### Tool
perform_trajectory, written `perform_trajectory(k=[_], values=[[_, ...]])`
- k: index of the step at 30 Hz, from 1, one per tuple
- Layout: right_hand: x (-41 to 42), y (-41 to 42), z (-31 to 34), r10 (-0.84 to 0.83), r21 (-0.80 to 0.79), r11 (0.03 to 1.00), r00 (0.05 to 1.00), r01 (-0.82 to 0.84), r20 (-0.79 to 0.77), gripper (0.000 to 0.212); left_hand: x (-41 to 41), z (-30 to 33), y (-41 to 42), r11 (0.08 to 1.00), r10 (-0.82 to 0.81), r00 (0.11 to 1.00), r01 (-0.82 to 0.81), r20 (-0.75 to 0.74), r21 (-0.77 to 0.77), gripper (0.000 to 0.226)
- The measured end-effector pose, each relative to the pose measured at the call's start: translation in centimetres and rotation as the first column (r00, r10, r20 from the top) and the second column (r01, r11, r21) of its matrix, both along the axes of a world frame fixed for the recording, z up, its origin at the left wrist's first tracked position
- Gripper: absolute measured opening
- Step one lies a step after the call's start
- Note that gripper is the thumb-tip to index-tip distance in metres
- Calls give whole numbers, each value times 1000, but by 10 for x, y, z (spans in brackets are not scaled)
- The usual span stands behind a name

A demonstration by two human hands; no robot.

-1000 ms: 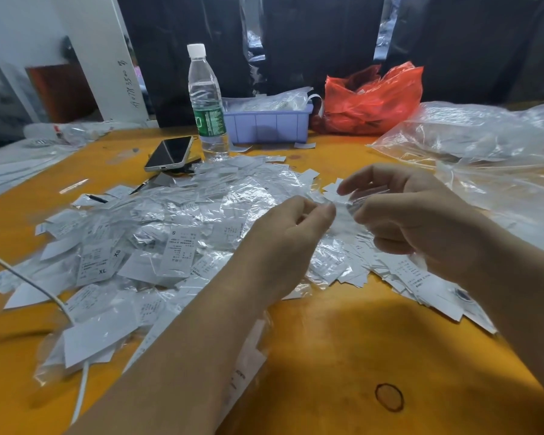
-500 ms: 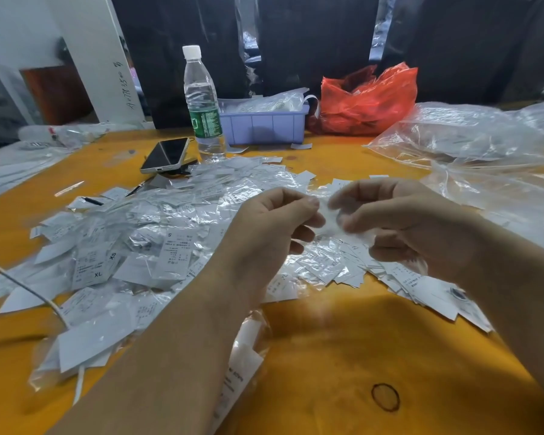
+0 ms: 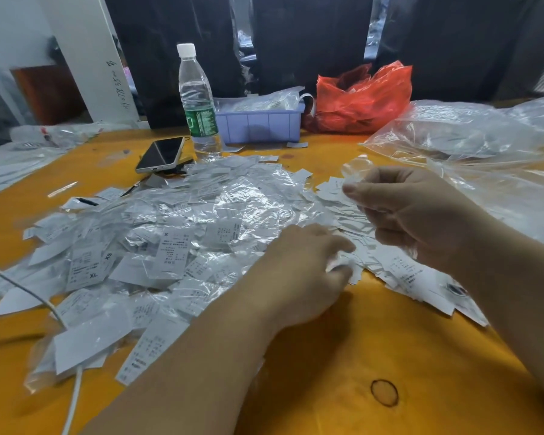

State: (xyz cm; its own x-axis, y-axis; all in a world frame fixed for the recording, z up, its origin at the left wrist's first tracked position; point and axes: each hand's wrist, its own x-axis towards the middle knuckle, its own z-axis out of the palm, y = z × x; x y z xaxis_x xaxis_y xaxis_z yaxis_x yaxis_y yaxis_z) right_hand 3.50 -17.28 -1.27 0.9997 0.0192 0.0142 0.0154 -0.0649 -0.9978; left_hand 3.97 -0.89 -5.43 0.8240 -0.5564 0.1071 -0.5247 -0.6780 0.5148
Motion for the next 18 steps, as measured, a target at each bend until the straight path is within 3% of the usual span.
perform_trajectory(k=[2, 6, 11, 18], values=[[1, 0, 0, -24, 15, 1000, 1000, 24, 5, 22, -1, -2, -6, 991, -18, 994, 3, 106, 135, 28], [3, -1, -1, -91, 0, 996, 996, 91, -16, 9, 3, -2, -6, 994, 74, 983, -85, 166, 62, 23], [5, -2, -1, -143, 61, 988, 989, 144, -33, 17, -1, -3, -12, 985, 2, 984, -33, 178, 169, 34], [5, -3, 0, -168, 64, 984, 986, 168, -14, 18, -2, 2, -9, 991, 44, 967, -74, 249, 113, 16]])
